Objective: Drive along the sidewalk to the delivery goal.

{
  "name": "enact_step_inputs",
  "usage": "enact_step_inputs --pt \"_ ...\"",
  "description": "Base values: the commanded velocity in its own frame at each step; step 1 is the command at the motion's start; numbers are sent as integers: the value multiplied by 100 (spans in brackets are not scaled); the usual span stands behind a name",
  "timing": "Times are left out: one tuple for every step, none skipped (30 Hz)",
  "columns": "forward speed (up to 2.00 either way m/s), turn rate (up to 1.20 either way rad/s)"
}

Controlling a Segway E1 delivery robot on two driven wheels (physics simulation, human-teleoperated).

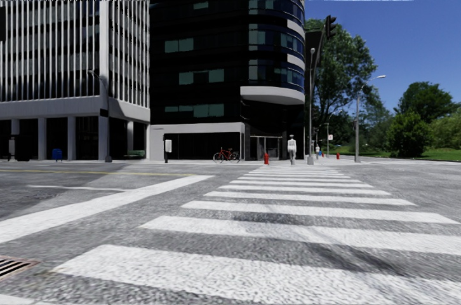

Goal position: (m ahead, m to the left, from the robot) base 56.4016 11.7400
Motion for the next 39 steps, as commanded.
enact_step_inputs --pt "200 -27" --pt "200 -27" --pt "200 -27" --pt "200 -27" --pt "200 -27" --pt "200 -27" --pt "200 -27" --pt "200 -27" --pt "200 -27" --pt "200 -27" --pt "200 -27" --pt "200 -27" --pt "200 -27" --pt "200 -27" --pt "200 -27" --pt "200 -27" --pt "200 -27" --pt "200 -27" --pt "200 -27" --pt "200 -27" --pt "200 -27" --pt "200 -27" --pt "200 -27" --pt "200 -27" --pt "200 -27" --pt "200 -27" --pt "200 -27" --pt "200 -27" --pt "200 -27" --pt "200 -27" --pt "200 -27" --pt "200 -27" --pt "200 -27" --pt "200 -27" --pt "200 -27" --pt "200 -27" --pt "200 -27" --pt "200 -27" --pt "200 -27"
